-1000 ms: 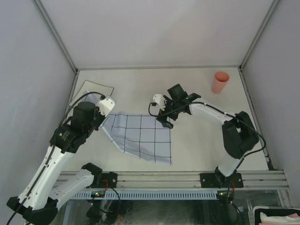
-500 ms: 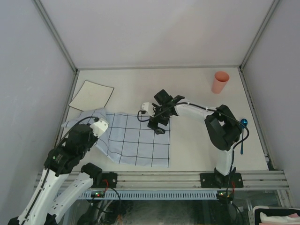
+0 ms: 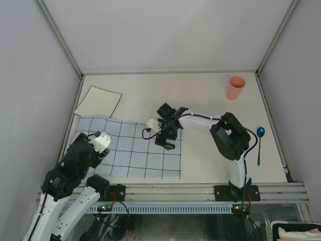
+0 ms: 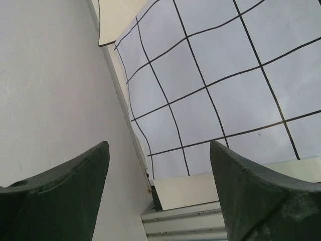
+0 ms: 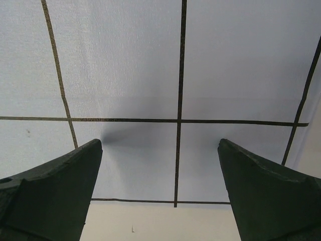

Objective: Set the dinner table for one person
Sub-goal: Flatten out the napkin at the center of the board.

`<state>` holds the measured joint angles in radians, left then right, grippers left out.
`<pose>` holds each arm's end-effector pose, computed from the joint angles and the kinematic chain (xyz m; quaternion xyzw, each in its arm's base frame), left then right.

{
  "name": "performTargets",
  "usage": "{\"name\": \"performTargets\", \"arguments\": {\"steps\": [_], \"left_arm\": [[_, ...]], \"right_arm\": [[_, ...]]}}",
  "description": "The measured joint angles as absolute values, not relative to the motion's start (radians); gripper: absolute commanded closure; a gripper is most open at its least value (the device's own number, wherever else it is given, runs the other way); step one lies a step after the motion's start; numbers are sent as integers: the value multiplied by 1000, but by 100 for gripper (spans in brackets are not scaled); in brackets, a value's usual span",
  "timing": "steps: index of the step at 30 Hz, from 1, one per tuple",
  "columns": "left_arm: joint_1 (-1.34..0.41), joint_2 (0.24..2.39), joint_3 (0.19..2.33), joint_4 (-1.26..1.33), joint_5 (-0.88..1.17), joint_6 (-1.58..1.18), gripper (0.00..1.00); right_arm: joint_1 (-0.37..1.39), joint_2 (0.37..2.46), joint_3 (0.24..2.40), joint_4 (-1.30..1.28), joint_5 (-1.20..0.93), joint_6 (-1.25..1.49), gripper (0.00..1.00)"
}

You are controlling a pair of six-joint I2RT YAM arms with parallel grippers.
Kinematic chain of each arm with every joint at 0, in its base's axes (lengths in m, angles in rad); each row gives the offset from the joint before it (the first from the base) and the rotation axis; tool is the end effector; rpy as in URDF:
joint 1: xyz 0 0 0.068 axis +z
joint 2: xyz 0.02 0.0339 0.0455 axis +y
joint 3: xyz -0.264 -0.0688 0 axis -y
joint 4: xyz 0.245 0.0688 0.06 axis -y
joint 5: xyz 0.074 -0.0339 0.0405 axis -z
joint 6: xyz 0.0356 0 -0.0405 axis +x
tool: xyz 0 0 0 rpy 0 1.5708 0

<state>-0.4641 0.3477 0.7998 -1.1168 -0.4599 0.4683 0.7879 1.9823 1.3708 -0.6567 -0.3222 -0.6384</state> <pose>0.0512 -0.0079 0.2991 0.3044 0.8269 0.2058 0.4258 0.2690 0.2864 0.1611 -0.6567 0.7222 0.1692 0.1365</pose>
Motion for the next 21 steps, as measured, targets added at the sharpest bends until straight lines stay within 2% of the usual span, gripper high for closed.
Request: {"name": "performTargets", "arguments": {"steps": [8,10,12,17,21], "left_arm": [[-464,350,821,-1100,-470,482,13],[-464,353,821,-1092,-470,482,13],[-464,358,821,-1079,-470,483,13],[-464,364,819,-1059,-470,487,13],[-464,364,819,-1056,-470,493,12]], "right_arm": [[793,2001,1400,-704,-282,-683,1],[793,2001,1396,-701,-278,-690,10],[793,1995,1382,-686,-267,-694,12],[791,1975,1343,-648,-268,-690,2],[781,1934,1274,-584,-268,-688,0]]}}
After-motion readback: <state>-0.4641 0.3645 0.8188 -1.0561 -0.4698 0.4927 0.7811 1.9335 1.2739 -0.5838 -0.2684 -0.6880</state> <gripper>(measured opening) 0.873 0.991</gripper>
